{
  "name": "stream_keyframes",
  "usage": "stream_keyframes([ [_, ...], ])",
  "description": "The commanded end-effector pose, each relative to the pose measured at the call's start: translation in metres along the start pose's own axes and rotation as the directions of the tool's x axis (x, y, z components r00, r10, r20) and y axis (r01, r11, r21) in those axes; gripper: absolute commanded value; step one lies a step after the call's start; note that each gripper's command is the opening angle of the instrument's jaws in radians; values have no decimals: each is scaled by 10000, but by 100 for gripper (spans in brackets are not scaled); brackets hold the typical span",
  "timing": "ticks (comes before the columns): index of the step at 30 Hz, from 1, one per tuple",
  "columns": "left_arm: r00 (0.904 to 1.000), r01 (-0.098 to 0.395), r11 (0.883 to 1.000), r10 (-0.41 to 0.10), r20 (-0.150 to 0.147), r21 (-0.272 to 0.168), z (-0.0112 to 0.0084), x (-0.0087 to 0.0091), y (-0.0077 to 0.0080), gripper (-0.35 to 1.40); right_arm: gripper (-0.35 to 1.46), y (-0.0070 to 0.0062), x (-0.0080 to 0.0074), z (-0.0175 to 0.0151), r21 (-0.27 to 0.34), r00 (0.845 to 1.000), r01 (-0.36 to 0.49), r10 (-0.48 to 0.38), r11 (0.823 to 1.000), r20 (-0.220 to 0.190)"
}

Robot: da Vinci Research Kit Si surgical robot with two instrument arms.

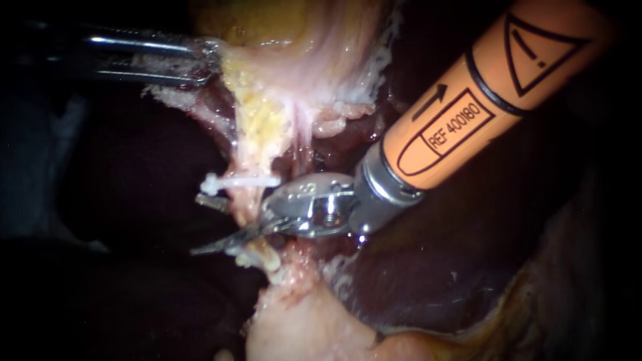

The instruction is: Go to the cutting position left tube

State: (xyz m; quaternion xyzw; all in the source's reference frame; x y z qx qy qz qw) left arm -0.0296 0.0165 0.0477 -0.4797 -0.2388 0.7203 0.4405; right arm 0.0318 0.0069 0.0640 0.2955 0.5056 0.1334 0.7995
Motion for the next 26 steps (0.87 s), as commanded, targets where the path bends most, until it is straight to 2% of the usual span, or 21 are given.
stream_keyframes([
  [1, 10000, 2, 10000, -2, 0, 1, 0, 0, 0, -35, 136, -2, 2, -1, -15, 10000, 16, -16, 10000, -58],
  [14, 10000, 2, 10000, -1, 13, -28, -1, 0, 0, -35, 140, -26, 32, -13, 210, 9983, -90, 102, 9997, -574],
  [26, 10000, 2, 10000, -2, 13, -28, -1, 0, 0, -35, 140, -25, 32, -14, 212, 9981, -98, 111, 9997, -607],
])
